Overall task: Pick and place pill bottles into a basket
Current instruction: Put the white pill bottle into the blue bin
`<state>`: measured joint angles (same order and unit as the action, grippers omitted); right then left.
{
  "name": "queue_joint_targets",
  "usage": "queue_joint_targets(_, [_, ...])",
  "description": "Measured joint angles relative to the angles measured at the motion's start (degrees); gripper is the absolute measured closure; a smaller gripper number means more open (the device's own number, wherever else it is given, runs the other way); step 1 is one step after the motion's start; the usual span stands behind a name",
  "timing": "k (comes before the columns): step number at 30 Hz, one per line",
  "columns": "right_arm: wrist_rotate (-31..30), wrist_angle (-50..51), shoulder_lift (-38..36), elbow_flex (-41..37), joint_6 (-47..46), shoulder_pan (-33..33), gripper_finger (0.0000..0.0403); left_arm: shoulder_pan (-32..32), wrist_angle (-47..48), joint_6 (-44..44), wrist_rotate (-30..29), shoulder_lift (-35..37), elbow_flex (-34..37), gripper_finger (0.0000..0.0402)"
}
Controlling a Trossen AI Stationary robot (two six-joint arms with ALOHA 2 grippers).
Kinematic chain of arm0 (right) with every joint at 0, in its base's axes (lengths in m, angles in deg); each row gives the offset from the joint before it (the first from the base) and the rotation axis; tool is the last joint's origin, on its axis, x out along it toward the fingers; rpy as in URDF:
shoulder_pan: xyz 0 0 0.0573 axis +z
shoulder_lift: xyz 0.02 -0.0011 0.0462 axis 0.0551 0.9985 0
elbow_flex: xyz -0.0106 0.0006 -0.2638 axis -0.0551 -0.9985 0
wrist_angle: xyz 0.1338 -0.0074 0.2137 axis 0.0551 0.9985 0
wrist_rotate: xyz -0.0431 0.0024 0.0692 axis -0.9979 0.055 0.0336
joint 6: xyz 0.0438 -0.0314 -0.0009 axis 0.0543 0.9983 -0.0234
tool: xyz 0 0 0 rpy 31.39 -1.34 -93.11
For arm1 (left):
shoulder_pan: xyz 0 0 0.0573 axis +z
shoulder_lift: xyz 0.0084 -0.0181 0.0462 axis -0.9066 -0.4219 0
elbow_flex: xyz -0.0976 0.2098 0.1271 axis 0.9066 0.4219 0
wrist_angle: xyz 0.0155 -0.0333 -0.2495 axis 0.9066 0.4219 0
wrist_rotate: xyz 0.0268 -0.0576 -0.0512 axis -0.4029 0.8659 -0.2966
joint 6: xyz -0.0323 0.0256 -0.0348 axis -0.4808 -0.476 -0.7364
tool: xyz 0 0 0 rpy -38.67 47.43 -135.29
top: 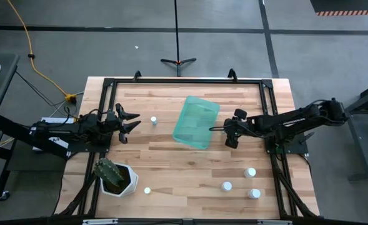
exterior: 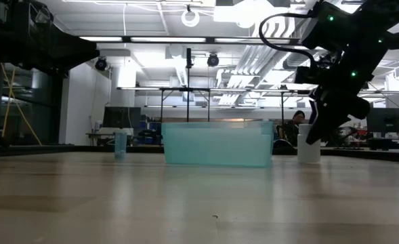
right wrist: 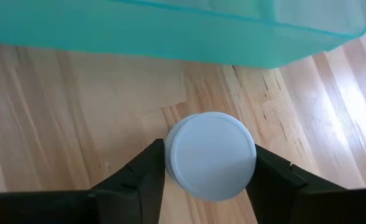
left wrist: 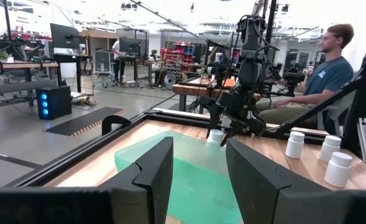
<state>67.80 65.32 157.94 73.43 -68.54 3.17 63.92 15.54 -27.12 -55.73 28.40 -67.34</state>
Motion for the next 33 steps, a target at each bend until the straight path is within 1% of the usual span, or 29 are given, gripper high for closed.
queue_joint_targets(6, [0.0, -0.17, -0.23, 0.16, 0.34, -0.02, 0.0223, 0.0, -0.02, 0.0, 0.0, -0.01, 0.0, 0.0218])
queue_joint_targets(9, [0.26, 0.89, -0.24, 1.8, 0.63, 0.0, 0.0226, 0.02, -0.04, 0.02, 0.0, -0.01, 0.0, 0.0218])
queue_joint_targets(14, [0.23, 2.65, -0.24, 6.55, 4.18, -0.02, 0.0226, 0.02, -0.16, 0.04, 0.0, -0.01, 0.0, 0.0218])
queue_joint_targets(21, [-0.85, 7.51, -0.24, 15.27, 8.92, -0.02, 0.0226, 0.0, -0.45, 0.11, -0.02, -0.01, 0.0, 0.0218])
queue_joint_targets(25, [-1.12, 7.7, -0.26, 18.67, 12.57, -1.08, 0.0227, 0.01, -0.48, 0.15, -0.02, 0.01, 0.0, 0.0218])
queue_joint_targets(29, [1.59, 4.08, -0.26, 19.16, 16.53, -4.78, 0.0224, 0.01, -0.48, 0.18, -0.02, -0.01, 0.0, 0.0218])
queue_joint_targets(33, [8.39, 1.0, -0.22, 18.95, 20.5, -10.06, 0.0223, 0.02, -0.48, 0.2, -0.02, -0.01, 0.0, 0.0218])
